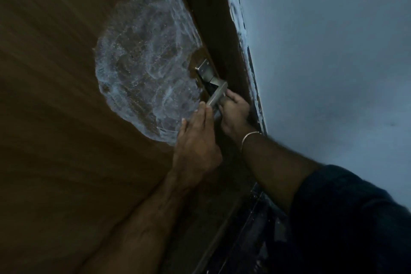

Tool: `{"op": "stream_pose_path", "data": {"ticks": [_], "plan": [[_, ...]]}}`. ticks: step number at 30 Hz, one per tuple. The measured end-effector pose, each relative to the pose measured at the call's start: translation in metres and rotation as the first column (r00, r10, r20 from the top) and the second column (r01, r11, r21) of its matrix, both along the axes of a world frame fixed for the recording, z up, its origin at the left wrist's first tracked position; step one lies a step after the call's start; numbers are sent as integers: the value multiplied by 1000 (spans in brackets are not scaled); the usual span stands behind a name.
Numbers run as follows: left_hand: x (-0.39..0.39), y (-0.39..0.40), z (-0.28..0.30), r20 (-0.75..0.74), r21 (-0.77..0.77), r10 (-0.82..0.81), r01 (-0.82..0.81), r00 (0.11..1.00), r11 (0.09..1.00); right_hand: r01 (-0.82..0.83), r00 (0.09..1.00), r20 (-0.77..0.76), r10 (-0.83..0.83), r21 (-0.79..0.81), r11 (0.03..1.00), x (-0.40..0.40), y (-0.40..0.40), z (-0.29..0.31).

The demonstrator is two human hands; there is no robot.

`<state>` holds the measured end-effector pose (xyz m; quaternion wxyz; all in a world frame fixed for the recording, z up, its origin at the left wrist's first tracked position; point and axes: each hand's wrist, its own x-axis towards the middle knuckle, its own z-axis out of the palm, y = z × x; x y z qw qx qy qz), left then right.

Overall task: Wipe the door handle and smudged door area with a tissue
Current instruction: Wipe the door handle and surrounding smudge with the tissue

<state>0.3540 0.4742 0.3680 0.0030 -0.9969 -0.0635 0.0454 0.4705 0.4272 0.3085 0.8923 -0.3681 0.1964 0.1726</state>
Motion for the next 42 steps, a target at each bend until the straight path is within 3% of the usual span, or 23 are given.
{"op": "stream_pose_path", "data": {"ticks": [4,9,15,25,30,33,38,42], "plan": [[1,0,4,-48,-14,-12,11,999,1000,28,994,-109,-25,23,999,-6,17,-8],[3,4,1,-36,-5,-19,19,999,1000,49,997,-66,-38,172,984,-17,30,-3],[1,6,2,-23,-1,-48,48,999,999,122,992,3,-126,238,964,-16,39,-7],[-1,7,0,-9,15,-70,70,998,997,199,940,275,-203,40,979,4,49,-25],[-3,6,4,-4,25,-67,67,998,997,186,951,259,-169,-42,982,6,47,-31],[-4,5,4,-2,22,-63,63,998,998,230,955,230,-187,-178,957,3,47,-44],[-1,4,2,-11,20,-38,38,999,999,260,965,83,-250,-140,955,6,37,-55],[-1,5,2,16,-16,-33,34,999,999,278,958,139,-252,-217,936,15,30,-40]]}}
